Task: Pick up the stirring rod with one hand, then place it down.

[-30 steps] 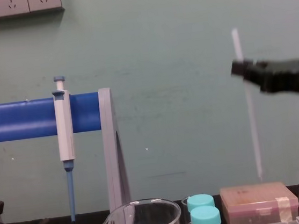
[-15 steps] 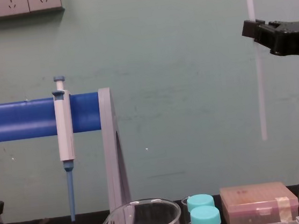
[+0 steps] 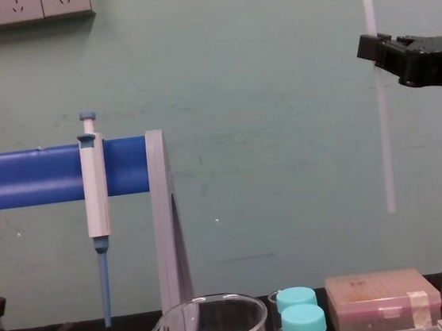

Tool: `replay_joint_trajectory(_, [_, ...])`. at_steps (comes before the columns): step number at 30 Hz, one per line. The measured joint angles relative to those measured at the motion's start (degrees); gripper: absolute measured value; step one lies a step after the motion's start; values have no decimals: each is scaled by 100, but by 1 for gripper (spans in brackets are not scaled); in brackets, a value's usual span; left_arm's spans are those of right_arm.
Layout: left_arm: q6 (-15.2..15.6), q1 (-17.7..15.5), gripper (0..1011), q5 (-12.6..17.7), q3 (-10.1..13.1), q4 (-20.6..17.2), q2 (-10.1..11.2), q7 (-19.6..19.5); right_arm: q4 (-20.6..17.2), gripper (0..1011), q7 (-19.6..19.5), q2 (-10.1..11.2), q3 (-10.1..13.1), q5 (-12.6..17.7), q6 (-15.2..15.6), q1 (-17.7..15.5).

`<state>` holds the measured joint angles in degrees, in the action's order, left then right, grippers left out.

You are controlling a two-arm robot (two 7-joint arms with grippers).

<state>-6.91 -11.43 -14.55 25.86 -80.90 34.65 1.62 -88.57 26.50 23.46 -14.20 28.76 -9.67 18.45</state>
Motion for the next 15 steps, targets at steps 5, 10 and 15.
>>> replay_joint_trajectory(5, [0, 0, 1000, 0, 0, 0, 0, 0, -24, 70, 0, -10, 11, -14, 17, -30])
replay_joint_trajectory(10, [0, 0, 1000, 0, 0, 0, 0, 0, -44, 70, -1, -14, 23, -28, 26, -53])
replay_joint_trajectory(15, [0, 0, 1000, 0, 0, 0, 0, 0, -66, 70, -1, -13, 34, -40, 33, -73])
